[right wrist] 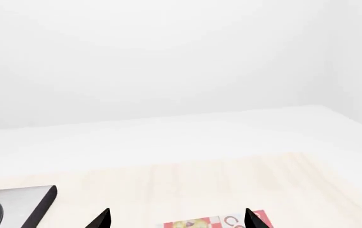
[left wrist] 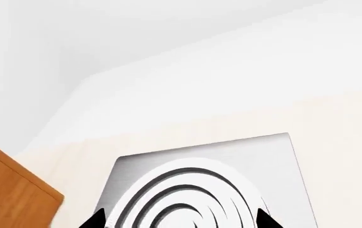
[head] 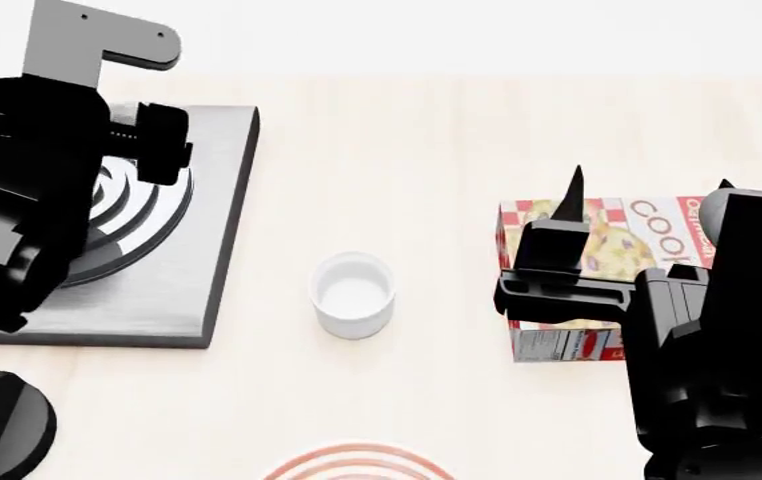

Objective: Pick the akita bowl on the stove and place it on the plate.

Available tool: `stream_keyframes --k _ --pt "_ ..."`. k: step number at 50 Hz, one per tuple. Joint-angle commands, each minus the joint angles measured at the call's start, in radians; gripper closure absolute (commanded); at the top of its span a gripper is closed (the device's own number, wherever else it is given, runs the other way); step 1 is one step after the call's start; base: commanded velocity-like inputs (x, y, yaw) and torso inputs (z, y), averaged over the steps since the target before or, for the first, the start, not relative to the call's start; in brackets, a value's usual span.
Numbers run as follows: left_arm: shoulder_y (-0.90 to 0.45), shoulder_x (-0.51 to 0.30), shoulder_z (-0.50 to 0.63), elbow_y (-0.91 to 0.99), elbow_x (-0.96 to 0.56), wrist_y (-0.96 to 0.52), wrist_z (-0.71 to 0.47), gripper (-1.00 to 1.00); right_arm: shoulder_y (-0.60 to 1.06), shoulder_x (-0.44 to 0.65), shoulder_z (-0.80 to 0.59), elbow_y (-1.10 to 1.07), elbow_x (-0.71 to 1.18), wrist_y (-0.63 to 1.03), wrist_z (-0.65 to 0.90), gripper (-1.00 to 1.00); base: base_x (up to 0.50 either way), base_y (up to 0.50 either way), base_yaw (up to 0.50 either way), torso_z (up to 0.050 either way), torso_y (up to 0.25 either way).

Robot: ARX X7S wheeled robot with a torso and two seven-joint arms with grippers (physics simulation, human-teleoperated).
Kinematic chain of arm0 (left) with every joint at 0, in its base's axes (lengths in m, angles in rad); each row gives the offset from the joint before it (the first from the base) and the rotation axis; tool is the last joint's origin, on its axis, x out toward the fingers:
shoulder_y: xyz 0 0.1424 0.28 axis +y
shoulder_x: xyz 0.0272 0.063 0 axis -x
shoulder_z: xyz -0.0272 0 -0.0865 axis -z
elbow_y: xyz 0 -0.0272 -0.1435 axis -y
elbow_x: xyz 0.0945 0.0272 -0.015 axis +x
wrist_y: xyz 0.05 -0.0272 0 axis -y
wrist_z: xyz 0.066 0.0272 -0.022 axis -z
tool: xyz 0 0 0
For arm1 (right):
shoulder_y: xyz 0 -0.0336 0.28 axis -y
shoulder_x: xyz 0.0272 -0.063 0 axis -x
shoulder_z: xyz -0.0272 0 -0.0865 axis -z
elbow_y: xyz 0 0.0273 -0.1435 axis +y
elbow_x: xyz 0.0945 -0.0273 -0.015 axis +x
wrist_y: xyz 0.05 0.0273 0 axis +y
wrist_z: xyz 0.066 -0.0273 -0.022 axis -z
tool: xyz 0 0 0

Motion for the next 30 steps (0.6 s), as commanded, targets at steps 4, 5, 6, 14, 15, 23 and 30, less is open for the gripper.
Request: stream_keyframes --k 4,5,6,14,15,23,30 --pt "0.03 -0.01 0.008 0.013 -0.003 -0.026 -0.022 -1.0 0.002 0.003 -0.001 -0.001 0.009 0.002 0.008 -1.0 0.0 0.0 0.0 0.0 0.0" --pt "0.032 -0.01 0.006 0.01 -0.004 -0.026 -0.024 -1.0 0.0 0.004 -0.001 0.0 0.009 0.0 0.007 -1.0 0.0 0.0 0.0 0.0 0.0" --pt "0.031 -0.008 0.006 0.002 -0.004 -0.022 -0.023 -1.0 -0.001 0.004 -0.002 0.0 0.009 -0.001 0.007 -1.0 0.0 0.0 0.0 0.0 0.0" --pt "0.032 -0.01 0.002 -0.012 -0.006 -0.025 -0.041 -1.0 0.003 0.006 0.0 -0.003 0.017 0.007 0.013 -1.0 0.0 0.0 0.0 0.0 0.0" --pt "0.032 -0.01 0.002 -0.016 -0.006 -0.023 -0.041 -1.0 0.002 0.006 -0.001 -0.003 0.016 0.004 0.013 -1.0 0.0 0.0 0.0 0.0 0.0" --pt "0.041 -0.013 0.004 -0.023 -0.006 -0.027 -0.052 -1.0 0.008 0.007 0.001 -0.007 0.025 0.014 0.02 -1.0 0.0 0.0 0.0 0.0 0.0" --pt "0.046 -0.015 0.007 -0.02 -0.005 -0.043 -0.067 -1.0 0.0 0.01 -0.006 0.005 0.02 -0.006 0.017 -1.0 0.0 0.0 0.0 0.0 0.0"
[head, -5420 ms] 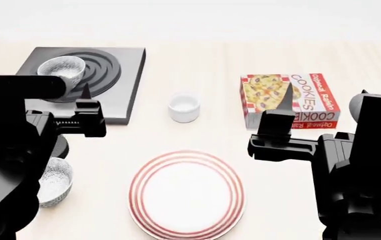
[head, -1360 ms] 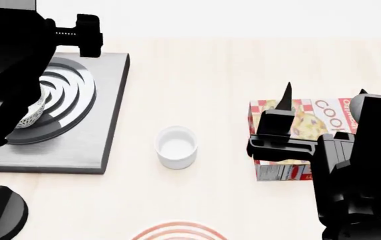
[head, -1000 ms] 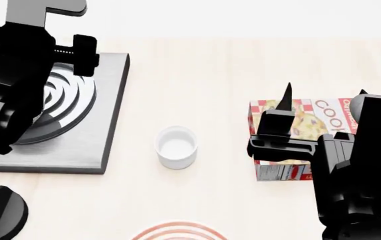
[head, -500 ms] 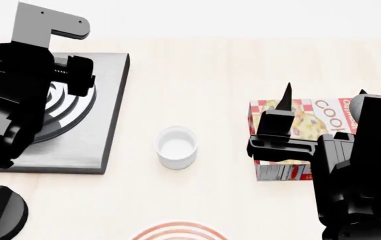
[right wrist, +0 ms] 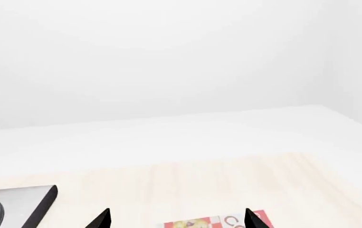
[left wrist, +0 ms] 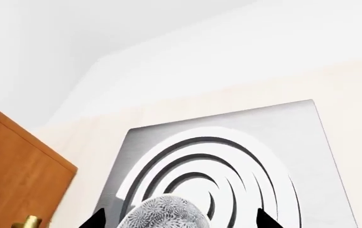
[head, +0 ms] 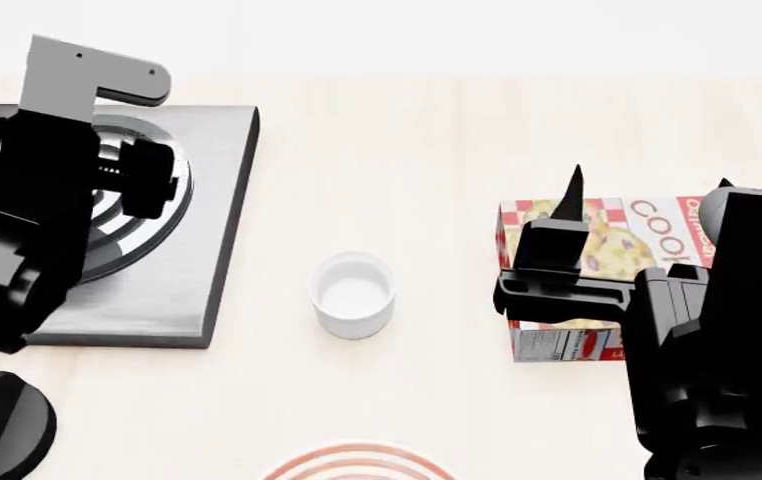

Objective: Pick the akita bowl on the stove and place it on the plate.

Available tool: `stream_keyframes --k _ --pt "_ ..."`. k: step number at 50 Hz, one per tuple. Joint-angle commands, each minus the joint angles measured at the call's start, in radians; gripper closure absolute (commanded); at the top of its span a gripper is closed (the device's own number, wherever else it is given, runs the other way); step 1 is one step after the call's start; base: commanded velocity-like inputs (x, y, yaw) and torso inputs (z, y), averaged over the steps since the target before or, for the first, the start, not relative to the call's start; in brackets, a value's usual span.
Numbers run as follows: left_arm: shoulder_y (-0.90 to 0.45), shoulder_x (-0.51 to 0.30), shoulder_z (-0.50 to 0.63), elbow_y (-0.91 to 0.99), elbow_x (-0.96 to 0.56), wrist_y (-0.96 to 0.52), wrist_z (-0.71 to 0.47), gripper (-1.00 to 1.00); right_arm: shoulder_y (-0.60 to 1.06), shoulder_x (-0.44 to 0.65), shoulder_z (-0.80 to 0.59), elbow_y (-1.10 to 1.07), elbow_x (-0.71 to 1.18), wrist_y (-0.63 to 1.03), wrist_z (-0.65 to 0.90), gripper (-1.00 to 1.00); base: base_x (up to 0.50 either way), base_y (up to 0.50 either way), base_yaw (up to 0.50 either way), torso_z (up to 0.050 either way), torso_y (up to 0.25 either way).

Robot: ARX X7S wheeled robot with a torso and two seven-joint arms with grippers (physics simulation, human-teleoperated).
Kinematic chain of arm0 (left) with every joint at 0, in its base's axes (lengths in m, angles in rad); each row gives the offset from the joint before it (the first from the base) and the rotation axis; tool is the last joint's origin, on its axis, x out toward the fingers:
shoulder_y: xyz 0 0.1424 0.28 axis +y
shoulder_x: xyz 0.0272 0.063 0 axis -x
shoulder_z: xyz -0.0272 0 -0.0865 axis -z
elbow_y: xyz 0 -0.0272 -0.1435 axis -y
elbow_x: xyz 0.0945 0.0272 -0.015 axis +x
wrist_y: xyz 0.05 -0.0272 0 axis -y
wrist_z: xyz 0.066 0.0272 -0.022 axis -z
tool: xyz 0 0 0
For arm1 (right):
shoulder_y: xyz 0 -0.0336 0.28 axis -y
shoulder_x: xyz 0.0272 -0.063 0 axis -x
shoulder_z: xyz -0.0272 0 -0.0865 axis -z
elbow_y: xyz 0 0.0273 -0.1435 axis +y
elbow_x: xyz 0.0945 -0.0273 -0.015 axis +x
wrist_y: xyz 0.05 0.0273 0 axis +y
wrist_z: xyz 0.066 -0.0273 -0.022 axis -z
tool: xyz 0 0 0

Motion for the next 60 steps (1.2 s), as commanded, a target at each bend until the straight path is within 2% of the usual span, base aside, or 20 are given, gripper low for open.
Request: stream_keyframes --k 1,60 --pt "0.011 -0.004 0.003 0.0 0.0 -0.02 -0.021 -1.0 -0.006 0.004 -0.006 0.009 -0.001 -0.016 0.0 -1.0 0.0 0.0 0.0 0.0 0.0" --pt "0.063 -0.014 0.037 -0.042 0.001 -0.024 -0.028 -1.0 -0.002 0.018 -0.009 0.006 0.035 -0.011 0.028 -1.0 0.0 0.0 0.0 0.0 0.0"
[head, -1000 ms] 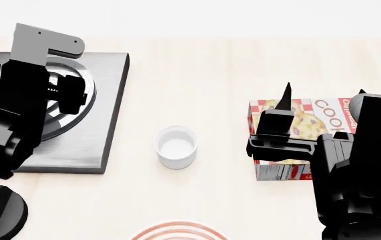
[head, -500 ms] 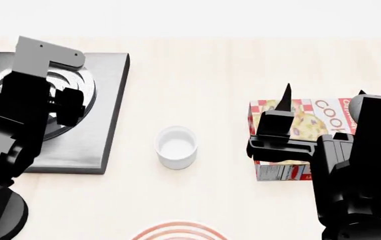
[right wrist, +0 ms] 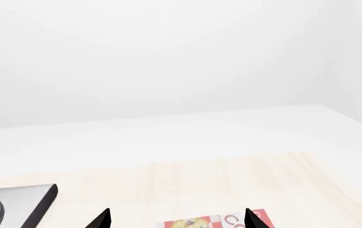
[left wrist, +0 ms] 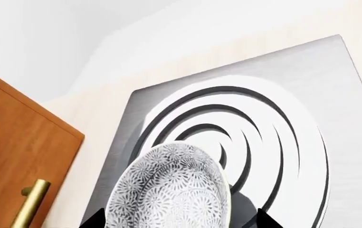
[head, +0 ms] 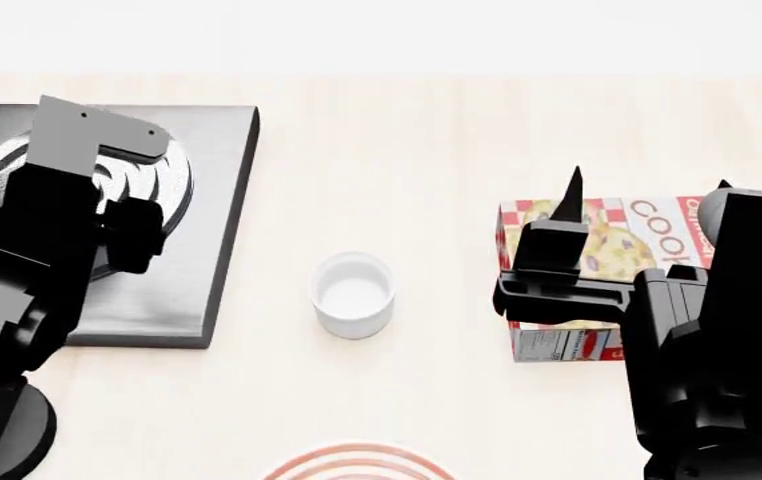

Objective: Pick the akita bowl on the stove and place it on the plate.

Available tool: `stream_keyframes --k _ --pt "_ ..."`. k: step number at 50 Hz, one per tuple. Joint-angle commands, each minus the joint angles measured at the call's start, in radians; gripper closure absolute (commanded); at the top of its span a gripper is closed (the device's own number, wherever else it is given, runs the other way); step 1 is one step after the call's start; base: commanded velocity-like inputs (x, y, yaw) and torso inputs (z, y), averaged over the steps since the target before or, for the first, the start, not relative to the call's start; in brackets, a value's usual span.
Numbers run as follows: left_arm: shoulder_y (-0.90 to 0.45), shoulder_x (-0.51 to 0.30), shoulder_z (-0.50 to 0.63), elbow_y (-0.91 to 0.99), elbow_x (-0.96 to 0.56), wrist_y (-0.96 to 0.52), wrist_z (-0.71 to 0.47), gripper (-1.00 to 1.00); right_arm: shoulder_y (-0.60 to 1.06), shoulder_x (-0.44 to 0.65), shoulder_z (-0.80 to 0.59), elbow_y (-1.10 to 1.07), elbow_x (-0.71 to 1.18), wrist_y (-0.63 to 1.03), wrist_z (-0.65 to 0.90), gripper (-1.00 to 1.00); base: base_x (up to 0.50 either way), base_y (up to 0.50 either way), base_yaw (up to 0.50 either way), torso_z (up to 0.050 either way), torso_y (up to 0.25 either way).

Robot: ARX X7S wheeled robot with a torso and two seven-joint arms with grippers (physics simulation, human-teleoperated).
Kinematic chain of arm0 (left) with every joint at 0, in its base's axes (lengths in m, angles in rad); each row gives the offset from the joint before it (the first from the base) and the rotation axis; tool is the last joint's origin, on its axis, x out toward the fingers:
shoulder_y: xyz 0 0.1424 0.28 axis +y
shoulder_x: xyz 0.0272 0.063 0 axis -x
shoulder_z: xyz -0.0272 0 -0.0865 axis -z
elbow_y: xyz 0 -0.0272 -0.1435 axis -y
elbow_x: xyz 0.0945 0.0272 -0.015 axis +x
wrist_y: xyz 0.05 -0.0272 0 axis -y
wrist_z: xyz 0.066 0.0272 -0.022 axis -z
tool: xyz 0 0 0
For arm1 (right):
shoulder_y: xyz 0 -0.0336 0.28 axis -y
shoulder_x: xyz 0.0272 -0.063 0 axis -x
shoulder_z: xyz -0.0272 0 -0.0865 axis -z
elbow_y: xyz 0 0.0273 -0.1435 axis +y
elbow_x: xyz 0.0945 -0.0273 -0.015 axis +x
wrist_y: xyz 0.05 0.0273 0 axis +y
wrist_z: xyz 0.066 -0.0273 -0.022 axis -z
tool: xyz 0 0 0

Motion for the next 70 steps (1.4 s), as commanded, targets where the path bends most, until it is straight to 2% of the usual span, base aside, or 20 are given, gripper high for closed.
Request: stream_keyframes --k 1,5,25,34,49,62,70 --pt "0.002 -0.002 0.005 -0.016 0.001 0.006 0.002 -1.0 0.0 0.003 -0.001 0.0 0.006 -0.001 0.005 -1.0 0.0 0.0 0.0 0.0 0.0" --pt "0.009 -0.01 0.003 0.009 -0.003 -0.009 -0.005 -1.0 0.002 0.003 0.0 -0.003 0.011 0.004 0.009 -1.0 0.0 0.0 0.0 0.0 0.0" --pt "-0.021 0.006 0.009 -0.109 0.004 0.066 0.024 -1.0 -0.002 0.009 -0.006 0.006 0.016 -0.01 0.012 -1.0 0.0 0.0 0.0 0.0 0.0" --pt "-0.002 -0.009 0.013 -0.051 -0.005 0.039 0.038 -1.0 0.005 0.01 -0.001 -0.005 0.03 0.008 0.024 -1.0 0.0 0.0 0.0 0.0 0.0" --pt "-0.009 -0.017 0.029 -0.056 -0.007 0.052 0.096 -1.0 -0.003 0.016 -0.01 0.008 0.026 -0.016 0.021 -1.0 0.0 0.0 0.0 0.0 0.0" --pt "-0.05 -0.001 0.031 -0.179 -0.002 0.119 0.133 -1.0 -0.012 0.022 -0.019 0.026 0.017 -0.045 0.015 -1.0 0.0 0.0 0.0 0.0 0.0" --pt "-0.045 -0.008 0.033 -0.169 -0.004 0.108 0.135 -1.0 -0.016 0.024 -0.023 0.031 0.016 -0.054 0.015 -1.0 0.0 0.0 0.0 0.0 0.0"
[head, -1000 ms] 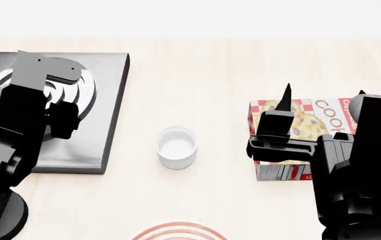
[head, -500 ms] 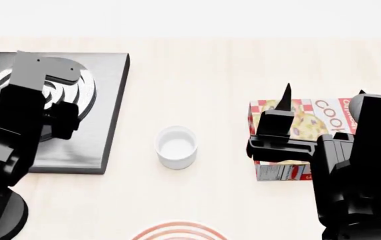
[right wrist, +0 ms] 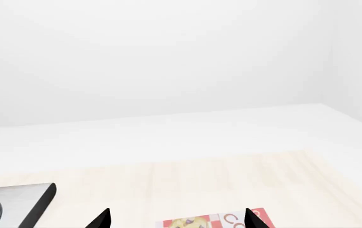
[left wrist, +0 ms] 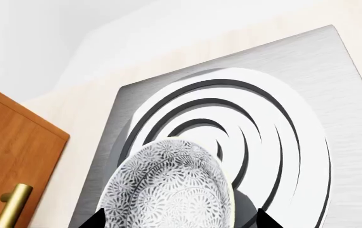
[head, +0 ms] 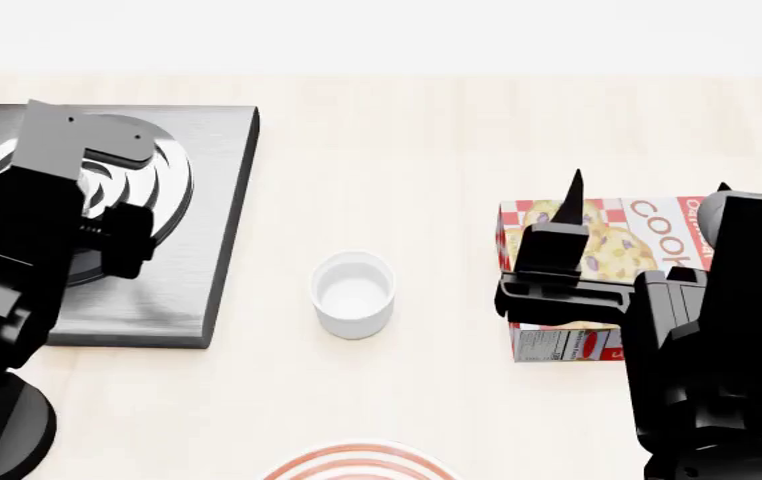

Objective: Pick the akita bowl on the stove and place it on the plate.

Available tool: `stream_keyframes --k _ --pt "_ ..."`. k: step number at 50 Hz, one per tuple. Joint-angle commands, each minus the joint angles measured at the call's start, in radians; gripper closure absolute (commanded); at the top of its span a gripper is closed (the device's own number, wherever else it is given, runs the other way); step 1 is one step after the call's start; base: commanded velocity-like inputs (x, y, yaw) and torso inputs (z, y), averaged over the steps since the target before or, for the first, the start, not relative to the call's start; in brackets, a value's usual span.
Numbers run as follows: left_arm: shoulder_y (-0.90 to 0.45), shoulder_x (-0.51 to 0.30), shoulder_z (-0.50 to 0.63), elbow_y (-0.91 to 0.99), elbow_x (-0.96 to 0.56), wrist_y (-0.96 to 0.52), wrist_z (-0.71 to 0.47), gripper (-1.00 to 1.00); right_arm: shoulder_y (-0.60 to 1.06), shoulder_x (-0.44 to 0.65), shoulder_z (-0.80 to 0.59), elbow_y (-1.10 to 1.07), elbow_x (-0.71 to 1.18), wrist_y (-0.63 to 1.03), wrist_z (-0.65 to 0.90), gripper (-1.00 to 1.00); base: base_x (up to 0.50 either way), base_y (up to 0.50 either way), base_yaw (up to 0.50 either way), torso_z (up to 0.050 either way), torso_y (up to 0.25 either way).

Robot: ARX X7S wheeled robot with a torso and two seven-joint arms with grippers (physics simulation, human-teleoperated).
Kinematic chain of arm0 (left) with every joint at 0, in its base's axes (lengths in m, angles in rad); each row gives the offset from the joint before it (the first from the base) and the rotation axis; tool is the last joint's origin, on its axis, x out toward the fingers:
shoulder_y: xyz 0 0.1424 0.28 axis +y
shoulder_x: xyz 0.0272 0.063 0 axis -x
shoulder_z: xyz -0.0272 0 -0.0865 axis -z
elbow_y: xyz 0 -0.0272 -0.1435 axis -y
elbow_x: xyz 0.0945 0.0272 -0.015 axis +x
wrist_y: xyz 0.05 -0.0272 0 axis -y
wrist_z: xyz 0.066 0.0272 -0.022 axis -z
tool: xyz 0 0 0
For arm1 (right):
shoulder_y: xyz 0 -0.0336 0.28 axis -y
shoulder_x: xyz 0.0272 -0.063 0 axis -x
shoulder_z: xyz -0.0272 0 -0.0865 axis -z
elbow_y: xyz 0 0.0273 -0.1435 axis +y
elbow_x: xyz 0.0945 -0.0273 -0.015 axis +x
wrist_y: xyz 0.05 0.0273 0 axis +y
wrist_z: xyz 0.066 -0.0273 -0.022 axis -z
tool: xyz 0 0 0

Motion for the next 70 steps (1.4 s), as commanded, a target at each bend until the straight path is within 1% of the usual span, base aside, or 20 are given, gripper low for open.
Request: stream_keyframes --k 1,7,9,15,19,20,35,44,49,53,57,59,63,67,68,70 --pt "-0.002 -0.007 0.002 -0.007 -0.002 0.0 0.013 -1.0 -0.005 0.004 -0.006 0.008 -0.002 -0.014 0.0 -1.0 0.0 0.0 0.0 0.0 0.0" --pt "-0.005 0.001 0.006 -0.044 0.003 0.025 0.017 -1.0 -0.001 0.005 -0.003 0.003 0.006 -0.005 0.005 -1.0 0.0 0.0 0.0 0.0 0.0" --pt "0.004 -0.006 0.006 -0.015 0.001 0.008 0.013 -1.0 -0.004 0.006 -0.004 0.003 0.006 -0.008 0.005 -1.0 0.0 0.0 0.0 0.0 0.0" --pt "-0.007 0.004 0.01 -0.06 0.006 0.036 0.023 -1.0 -0.007 0.008 -0.006 0.007 0.005 -0.016 0.004 -1.0 0.0 0.0 0.0 0.0 0.0" --pt "0.01 -0.011 0.008 -0.006 0.0 0.01 0.016 -1.0 -0.007 0.009 -0.009 0.011 0.004 -0.021 0.004 -1.0 0.0 0.0 0.0 0.0 0.0" --pt "0.007 -0.009 0.004 -0.017 -0.001 0.02 0.01 1.0 -0.007 0.009 -0.01 0.013 0.004 -0.023 0.003 -1.0 0.0 0.0 0.0 0.0 0.0" --pt "0.026 -0.016 0.004 0.021 -0.008 0.008 0.006 1.0 -0.013 0.013 -0.016 0.021 0.003 -0.039 0.003 -1.0 0.0 0.0 0.0 0.0 0.0" --pt "0.016 -0.009 0.005 -0.014 -0.006 0.031 0.015 1.0 -0.013 0.015 -0.017 0.022 0.006 -0.04 0.005 -1.0 0.0 0.0 0.0 0.0 0.0" --pt "0.023 -0.025 0.001 0.038 -0.015 -0.005 0.006 1.0 -0.013 0.016 -0.018 0.022 0.007 -0.041 0.007 -1.0 0.0 0.0 0.0 0.0 0.0" --pt "0.0 -0.013 -0.01 -0.023 -0.013 0.05 -0.008 1.0 -0.013 0.017 -0.018 0.023 0.009 -0.041 0.008 -1.0 0.0 0.0 0.0 0.0 0.0" --pt "-0.008 -0.02 -0.029 0.008 -0.026 0.063 -0.023 1.0 -0.013 0.018 -0.019 0.023 0.011 -0.042 0.009 -1.0 0.0 0.0 0.0 0.0 0.0" --pt "-0.029 -0.029 -0.063 0.049 -0.054 0.07 -0.033 1.0 -0.013 0.019 -0.02 0.023 0.011 -0.043 0.01 -1.0 0.0 0.0 0.0 0.0 0.0" --pt "-0.019 -0.069 -0.089 0.245 -0.103 0.035 0.001 1.0 -0.013 0.018 -0.015 0.015 0.019 -0.036 0.016 -1.0 0.0 0.0 0.0 0.0 0.0" --pt "-0.024 -0.095 -0.077 0.371 -0.112 0.013 0.03 1.0 -0.012 0.019 -0.016 0.015 0.019 -0.035 0.02 -1.0 0.0 0.0 0.0 0.0 0.0" --pt "-0.027 -0.112 -0.063 0.454 -0.117 -0.005 0.055 1.0 -0.012 0.019 -0.019 0.019 0.017 -0.039 0.019 -1.0 0.0 0.0 0.0 0.0 0.0" --pt "-0.027 -0.128 -0.059 0.525 -0.127 -0.02 0.069 1.0 -0.013 0.02 -0.021 0.023 0.016 -0.042 0.017 -1.0 0.0 0.0 0.0 0.0 0.0"
